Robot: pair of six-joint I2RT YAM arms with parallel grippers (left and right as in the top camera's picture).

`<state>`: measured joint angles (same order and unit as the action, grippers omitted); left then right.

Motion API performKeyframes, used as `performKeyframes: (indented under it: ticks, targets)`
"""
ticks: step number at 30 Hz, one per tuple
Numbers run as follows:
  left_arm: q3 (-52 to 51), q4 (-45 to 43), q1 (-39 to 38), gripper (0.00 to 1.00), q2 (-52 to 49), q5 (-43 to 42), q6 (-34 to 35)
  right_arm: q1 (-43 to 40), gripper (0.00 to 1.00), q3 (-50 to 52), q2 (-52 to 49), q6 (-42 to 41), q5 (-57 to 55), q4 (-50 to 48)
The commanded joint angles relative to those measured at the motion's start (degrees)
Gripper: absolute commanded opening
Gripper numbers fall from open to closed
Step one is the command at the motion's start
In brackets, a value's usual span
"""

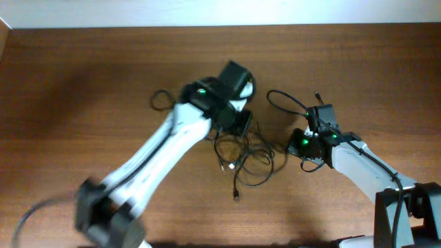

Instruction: Untangle cables

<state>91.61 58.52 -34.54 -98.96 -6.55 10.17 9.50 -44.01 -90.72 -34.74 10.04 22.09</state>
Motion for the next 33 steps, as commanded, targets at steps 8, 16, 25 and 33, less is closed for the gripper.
performKeyframes:
  ticks: [8,16,25,33]
  targets:
    - [6.80,-7.91,0.20,0.00,22.34,15.72,-0.52,-0.13,0.04,0.35,0.22,-0.26,0.11,-0.24]
    - [6.80,-18.84,0.20,0.00,30.71,29.97,-0.35,-0.13,0.04,0.35,0.22,-0.26,0.13,-0.26]
    - [6.78,-16.37,0.20,0.00,29.24,46.27,0.44,-0.13,0.04,0.35,0.22,-0.26,0.13,-0.26]
    - [6.78,1.60,0.20,0.00,19.80,50.75,14.21,-0.13,0.04,0.35,0.22,-0.26,0.13,-0.26]
